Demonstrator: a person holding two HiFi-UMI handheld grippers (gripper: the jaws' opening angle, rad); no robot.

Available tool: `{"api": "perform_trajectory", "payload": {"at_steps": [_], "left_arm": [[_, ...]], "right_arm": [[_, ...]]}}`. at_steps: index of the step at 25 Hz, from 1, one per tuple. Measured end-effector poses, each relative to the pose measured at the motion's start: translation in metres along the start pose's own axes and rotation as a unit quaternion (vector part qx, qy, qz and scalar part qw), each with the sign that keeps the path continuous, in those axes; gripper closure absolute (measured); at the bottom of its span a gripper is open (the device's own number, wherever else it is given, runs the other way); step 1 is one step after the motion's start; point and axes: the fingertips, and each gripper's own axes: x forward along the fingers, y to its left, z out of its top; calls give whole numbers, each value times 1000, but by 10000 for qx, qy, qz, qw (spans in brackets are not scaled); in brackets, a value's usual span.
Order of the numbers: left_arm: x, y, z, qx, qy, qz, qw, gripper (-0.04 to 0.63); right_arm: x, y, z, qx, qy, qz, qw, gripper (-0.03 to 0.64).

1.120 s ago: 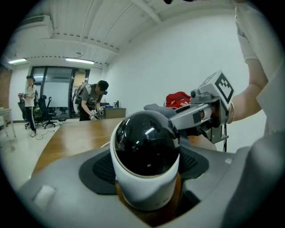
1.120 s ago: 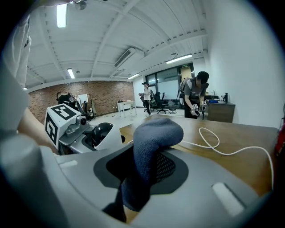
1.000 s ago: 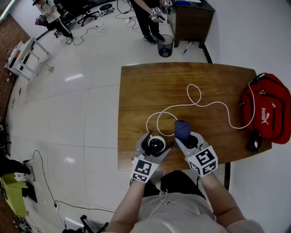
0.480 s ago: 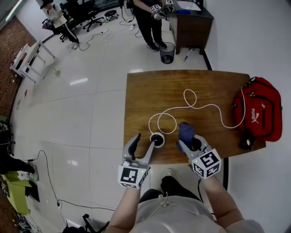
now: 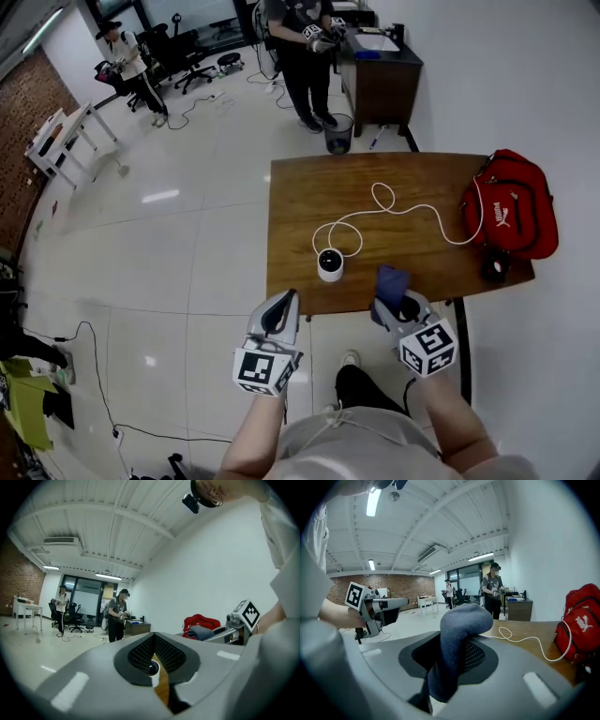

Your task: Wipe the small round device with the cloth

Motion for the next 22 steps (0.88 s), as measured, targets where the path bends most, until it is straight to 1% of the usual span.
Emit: {"api": "perform_trajectory", "payload": {"at_steps": [3,6,9,11,14,19,22], "left_arm": [[-36,-14,8,4,-82,-96,9999,589],[-68,-34,18,59,-149,-301,9994,589],[-96,-50,26,280,-201,-444,9984,589],[-112,-57,28,348,-176,-480,9981,589],[-132,-60,32,300,-137,-435,9985,589],[-147,-66,32,175,-129,-384,9990,589],[-154,-69,34,207,-160,-414,9988,589]], "right_arm": [[-28,35,2,-34,-190,-47,9998,506],[-54,65,0,-184,-251,-256,9992,506],[-73,92,-3,-265,-254,-376,9986,506],[-84,108,-4,-287,-249,-364,9986,506],[-94,130,0,-376,-278,-305,9984,506],[-103,147,-2,-382,-378,-116,9985,508],[-108,157,0,-386,-497,-21,9980,508]]}}
